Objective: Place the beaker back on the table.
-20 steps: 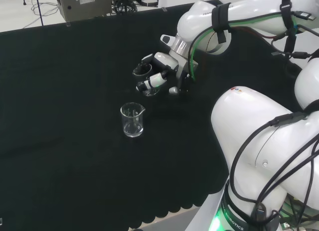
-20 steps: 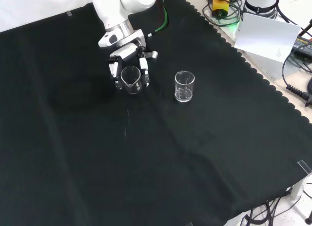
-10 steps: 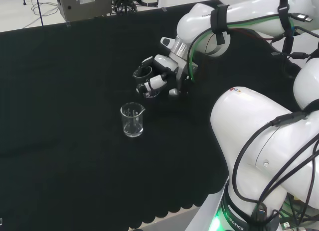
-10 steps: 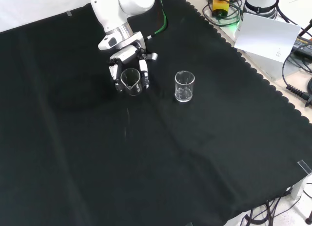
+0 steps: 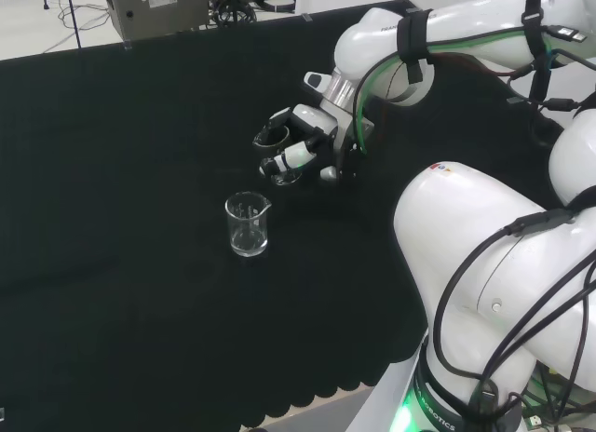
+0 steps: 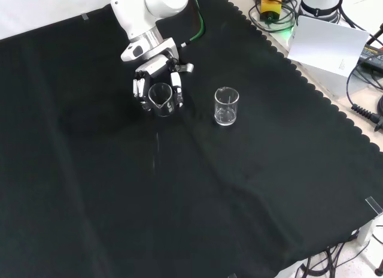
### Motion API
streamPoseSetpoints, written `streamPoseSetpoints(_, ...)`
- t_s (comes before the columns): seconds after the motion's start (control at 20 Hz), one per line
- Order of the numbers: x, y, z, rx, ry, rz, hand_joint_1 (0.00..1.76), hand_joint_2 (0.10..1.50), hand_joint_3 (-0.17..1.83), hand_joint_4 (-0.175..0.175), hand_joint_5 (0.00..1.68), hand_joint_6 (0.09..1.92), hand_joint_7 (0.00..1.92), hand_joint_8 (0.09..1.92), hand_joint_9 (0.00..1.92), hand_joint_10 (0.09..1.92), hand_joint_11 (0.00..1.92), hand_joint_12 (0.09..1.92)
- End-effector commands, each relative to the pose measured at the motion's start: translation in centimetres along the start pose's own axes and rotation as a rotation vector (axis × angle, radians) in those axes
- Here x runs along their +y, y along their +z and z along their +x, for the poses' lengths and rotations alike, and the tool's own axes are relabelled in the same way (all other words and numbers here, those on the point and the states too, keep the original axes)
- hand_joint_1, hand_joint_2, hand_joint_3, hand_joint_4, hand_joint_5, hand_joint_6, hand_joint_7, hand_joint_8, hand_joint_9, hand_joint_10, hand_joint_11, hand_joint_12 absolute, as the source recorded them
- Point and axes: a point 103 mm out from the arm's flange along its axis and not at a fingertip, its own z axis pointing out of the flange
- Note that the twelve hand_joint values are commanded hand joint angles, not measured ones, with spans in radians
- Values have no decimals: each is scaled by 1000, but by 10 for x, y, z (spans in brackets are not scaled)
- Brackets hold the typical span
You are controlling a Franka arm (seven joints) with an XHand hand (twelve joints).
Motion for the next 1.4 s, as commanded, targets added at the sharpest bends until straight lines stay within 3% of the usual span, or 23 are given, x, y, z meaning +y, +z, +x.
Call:
streamPoseSetpoints(0.05,-5,0,1,28,-2,45,973,1075,-94,-24,637,789,715,640,1012,87,486,1229)
streamPoseSetpoints(0.2,-7,0,3,2,5,69,921,1070,-165,-30,428,658,483,660,796,87,195,1352)
streamPoseSetpoints(0.35,-8,-2,3,-19,17,106,888,1053,-175,-34,358,447,351,666,697,87,77,1394)
streamPoseSetpoints(0.55,-10,-6,3,-24,34,129,864,1039,-175,-39,350,336,314,664,670,87,51,1402)
streamPoseSetpoints(0.95,-17,-22,12,-54,43,96,839,1026,-175,-40,355,232,268,663,631,87,26,1411)
streamPoseSetpoints(1.05,-20,-24,15,-58,49,90,828,1018,-175,-41,342,192,169,638,560,87,8,1378)
streamPoseSetpoints(1.4,-26,-18,18,-66,90,146,799,995,-175,-40,314,117,53,611,485,87,0,1327)
